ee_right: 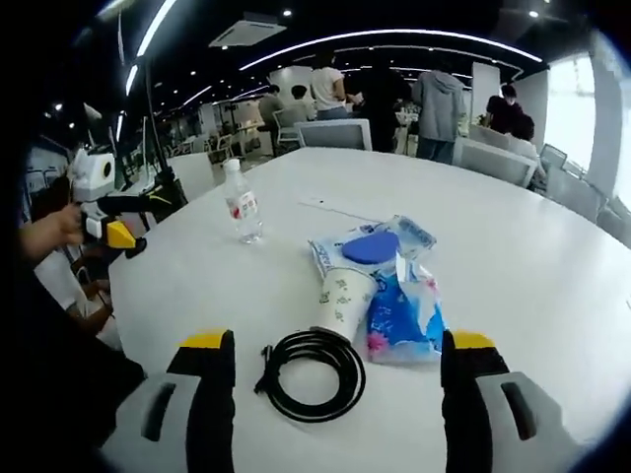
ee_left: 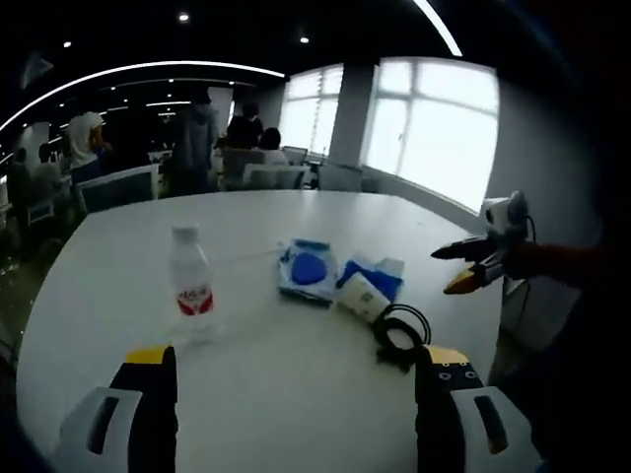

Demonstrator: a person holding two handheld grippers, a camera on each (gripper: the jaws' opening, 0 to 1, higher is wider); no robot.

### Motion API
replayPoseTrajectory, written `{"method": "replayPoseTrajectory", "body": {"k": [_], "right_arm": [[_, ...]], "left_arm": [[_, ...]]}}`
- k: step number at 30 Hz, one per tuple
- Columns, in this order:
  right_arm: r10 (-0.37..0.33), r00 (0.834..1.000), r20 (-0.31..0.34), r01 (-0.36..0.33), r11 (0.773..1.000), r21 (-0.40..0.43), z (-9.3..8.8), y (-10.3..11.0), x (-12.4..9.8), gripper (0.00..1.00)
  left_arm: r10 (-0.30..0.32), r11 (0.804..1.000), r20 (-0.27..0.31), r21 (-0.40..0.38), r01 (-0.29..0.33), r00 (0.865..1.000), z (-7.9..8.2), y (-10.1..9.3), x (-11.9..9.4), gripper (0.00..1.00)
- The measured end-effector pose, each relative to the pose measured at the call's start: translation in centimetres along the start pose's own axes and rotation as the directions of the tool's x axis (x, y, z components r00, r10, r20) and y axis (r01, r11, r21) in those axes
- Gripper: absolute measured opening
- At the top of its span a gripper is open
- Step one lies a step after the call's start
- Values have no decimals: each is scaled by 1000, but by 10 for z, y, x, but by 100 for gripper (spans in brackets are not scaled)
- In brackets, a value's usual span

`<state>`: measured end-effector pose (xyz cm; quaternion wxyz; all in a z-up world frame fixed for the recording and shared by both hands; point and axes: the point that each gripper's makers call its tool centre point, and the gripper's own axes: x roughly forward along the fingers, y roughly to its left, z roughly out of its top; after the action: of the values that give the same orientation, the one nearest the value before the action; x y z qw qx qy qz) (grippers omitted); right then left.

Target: Arrange the tabletop items into an orderly group along one side of the table until the central work area is clear of visible clutter.

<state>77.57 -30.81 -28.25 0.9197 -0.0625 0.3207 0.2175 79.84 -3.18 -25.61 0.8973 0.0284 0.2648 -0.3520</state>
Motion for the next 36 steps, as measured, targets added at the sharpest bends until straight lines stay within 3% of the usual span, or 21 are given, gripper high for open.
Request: {"method": "replayPoseTrajectory", "body": {"k": [9, 12, 15, 18, 22, 31, 36], "right_arm": [[88, 995, -56, -94, 990, -107, 7, 8, 16, 65], [97, 993, -69, -108, 980, -170, 12, 7, 21, 58], [128, 987, -94, -143, 974, -174, 14, 10, 24, 63], [143, 980, -137, -175, 949, -264, 14, 8, 28, 62], [160, 976, -145, -194, 943, -271, 18, 2, 33, 62], [174, 958, -229, -248, 900, -357, 13, -8, 44, 55], [179, 950, -256, -267, 890, -370, 12, -14, 50, 50]], "left_arm": [[19, 1000, -31, -21, -20, 999, -11, 4, -11, 100], [27, 1000, 0, -9, -27, 1000, -8, 6, -14, 100], [30, 999, 2, -19, -30, 1000, -8, 7, -14, 100], [30, 999, 3, -16, -30, 1000, -8, 7, -15, 100], [30, 999, 6, -18, -30, 1000, -7, 7, -16, 100], [32, 999, 11, -33, -31, 999, -7, 5, -16, 100], [36, 998, 31, -51, -35, 999, -5, 5, -17, 100]]}}
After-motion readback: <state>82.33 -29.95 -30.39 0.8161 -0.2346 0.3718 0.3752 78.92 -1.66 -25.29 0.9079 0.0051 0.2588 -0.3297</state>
